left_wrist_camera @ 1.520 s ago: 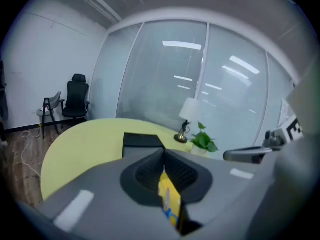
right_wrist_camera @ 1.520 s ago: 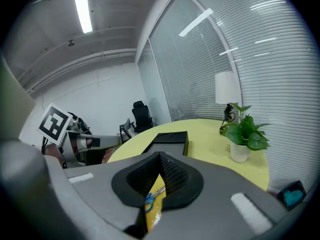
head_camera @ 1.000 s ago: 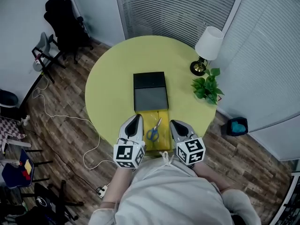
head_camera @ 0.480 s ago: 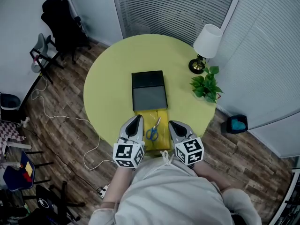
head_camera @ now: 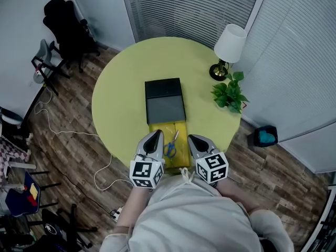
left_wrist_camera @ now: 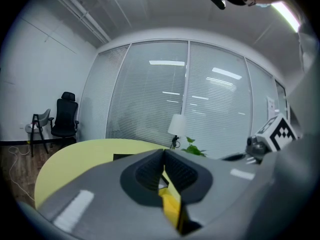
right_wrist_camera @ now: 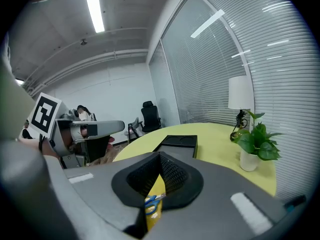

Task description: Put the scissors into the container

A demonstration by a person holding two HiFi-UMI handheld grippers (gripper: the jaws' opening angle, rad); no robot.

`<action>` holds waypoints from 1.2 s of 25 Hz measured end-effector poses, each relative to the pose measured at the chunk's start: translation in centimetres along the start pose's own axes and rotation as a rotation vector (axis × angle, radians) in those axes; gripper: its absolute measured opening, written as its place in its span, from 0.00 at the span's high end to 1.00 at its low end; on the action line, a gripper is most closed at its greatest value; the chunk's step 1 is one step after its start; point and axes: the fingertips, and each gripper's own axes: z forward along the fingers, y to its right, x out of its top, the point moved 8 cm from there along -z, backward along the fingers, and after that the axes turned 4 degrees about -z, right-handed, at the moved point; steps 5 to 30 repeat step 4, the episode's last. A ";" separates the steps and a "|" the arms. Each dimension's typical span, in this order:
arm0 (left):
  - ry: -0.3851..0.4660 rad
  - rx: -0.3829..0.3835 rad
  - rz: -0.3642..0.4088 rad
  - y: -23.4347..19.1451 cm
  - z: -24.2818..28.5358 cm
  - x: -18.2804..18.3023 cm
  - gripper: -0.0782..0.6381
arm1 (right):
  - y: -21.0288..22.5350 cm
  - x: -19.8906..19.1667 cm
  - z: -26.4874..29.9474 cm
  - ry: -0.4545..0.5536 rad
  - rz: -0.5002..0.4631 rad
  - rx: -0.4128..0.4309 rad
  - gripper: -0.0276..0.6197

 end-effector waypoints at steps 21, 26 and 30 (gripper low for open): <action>-0.011 -0.002 -0.003 0.3 0.5 -0.5 0.88 | 0.4 -0.2 0.2 -0.002 -0.002 0.005 0.96; -0.011 -0.002 -0.003 0.3 0.5 -0.5 0.88 | 0.4 -0.2 0.2 -0.002 -0.002 0.005 0.96; -0.011 -0.002 -0.003 0.3 0.5 -0.5 0.88 | 0.4 -0.2 0.2 -0.002 -0.002 0.005 0.96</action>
